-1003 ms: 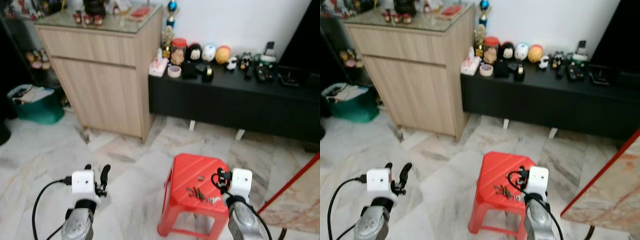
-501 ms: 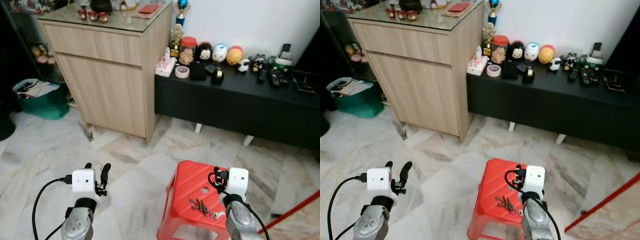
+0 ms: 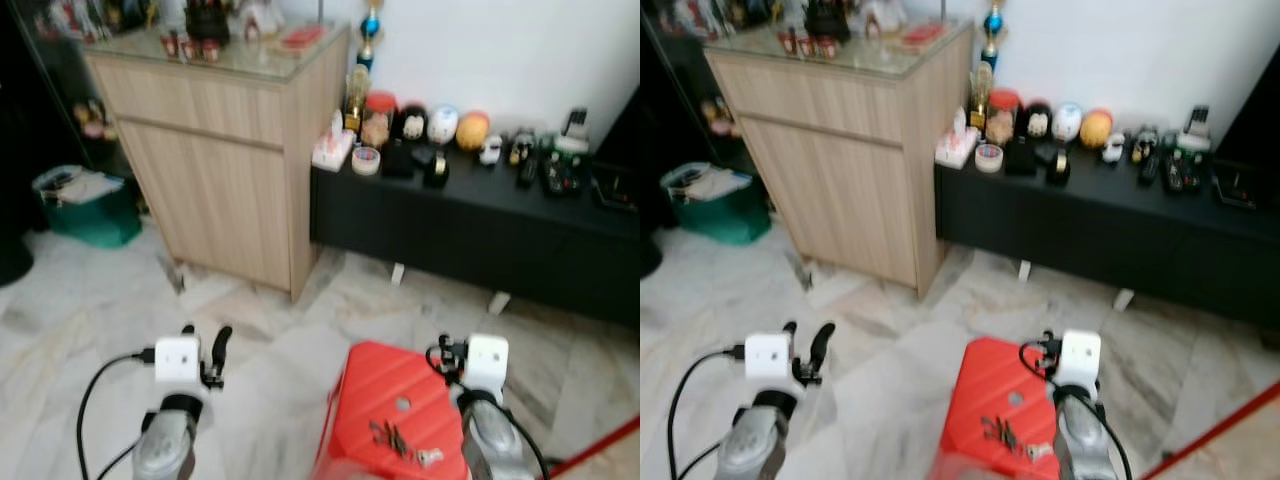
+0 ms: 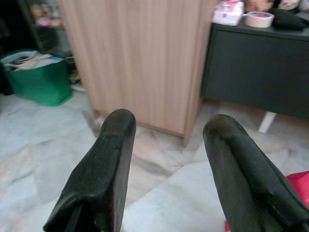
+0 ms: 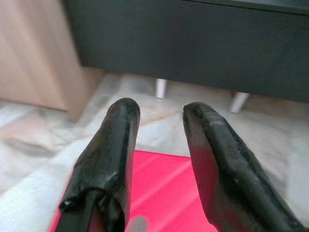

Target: Hang keys on a hook

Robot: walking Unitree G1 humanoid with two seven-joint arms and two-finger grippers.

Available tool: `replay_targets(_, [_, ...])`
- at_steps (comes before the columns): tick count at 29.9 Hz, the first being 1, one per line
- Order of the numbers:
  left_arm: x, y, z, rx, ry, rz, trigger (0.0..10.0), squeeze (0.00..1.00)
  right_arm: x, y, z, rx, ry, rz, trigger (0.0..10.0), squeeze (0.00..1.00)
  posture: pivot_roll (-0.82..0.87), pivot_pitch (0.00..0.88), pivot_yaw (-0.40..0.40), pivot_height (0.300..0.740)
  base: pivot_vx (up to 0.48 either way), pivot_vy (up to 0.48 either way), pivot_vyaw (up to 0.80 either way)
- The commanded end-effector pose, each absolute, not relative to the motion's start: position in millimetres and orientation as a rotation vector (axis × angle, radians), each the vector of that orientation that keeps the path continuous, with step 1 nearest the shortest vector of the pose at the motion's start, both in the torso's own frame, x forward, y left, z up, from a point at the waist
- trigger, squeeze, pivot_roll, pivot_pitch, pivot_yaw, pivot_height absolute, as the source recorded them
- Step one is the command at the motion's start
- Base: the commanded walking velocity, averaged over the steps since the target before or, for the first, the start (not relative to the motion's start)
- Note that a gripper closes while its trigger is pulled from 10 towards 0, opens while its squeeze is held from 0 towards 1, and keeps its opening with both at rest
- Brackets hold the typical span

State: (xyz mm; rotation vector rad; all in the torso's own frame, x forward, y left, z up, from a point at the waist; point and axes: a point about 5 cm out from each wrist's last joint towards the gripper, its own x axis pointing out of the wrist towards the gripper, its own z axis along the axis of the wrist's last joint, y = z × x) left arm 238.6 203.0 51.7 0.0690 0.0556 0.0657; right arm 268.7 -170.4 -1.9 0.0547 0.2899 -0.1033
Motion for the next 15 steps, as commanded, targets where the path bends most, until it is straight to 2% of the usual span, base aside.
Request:
replay_targets(1, [238.1, 202.8, 50.2, 0.063, 0.064, 0.064, 10.0, 0.00, 267.9, -171.9, -2.9, 0.051, 0.296, -0.108, 10.0, 0.00, 0.03, 0.012, -0.043, 0.740, 0.000, 0.000, 0.00])
replay_targets(15, [236.2, 202.5, 48.7, 0.060, 0.070, 0.057, 10.0, 0.00, 265.3, -185.1, -7.5, 0.012, 0.343, -0.195, 10.0, 0.00, 0.03, 0.015, -0.041, 0.740, 0.000, 0.000, 0.00])
